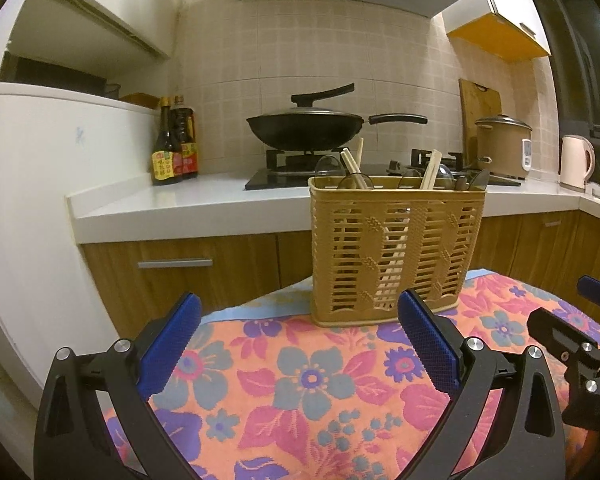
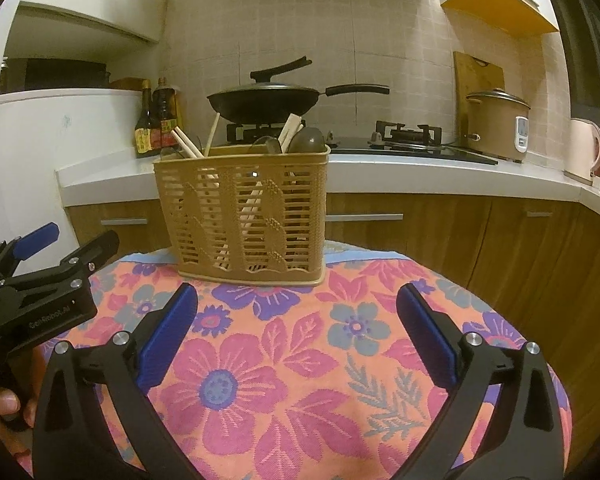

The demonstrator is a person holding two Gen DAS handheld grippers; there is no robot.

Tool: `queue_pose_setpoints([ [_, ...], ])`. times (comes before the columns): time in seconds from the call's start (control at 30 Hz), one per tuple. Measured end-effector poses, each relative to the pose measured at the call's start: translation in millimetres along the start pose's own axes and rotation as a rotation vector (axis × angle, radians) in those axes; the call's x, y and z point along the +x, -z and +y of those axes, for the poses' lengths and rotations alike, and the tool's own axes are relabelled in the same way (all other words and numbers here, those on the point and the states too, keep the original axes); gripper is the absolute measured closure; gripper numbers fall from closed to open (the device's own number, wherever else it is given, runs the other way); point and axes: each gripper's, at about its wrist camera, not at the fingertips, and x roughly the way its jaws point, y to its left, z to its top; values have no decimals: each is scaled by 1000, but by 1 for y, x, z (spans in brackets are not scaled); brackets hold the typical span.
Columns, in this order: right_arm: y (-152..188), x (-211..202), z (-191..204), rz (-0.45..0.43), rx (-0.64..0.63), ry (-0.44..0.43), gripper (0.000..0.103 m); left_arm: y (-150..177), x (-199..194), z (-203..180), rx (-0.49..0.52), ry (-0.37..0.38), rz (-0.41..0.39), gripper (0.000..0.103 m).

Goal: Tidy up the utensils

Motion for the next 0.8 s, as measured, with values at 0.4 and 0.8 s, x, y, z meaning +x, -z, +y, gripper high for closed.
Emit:
queue_pose_setpoints([
  [0.4, 0, 1, -1, 11, 6, -16, 8, 0, 6, 6, -21, 1, 36, 8],
  [0.8, -1, 3, -4, 16, 30, -15, 8, 0, 7, 3, -4, 5, 35, 8],
])
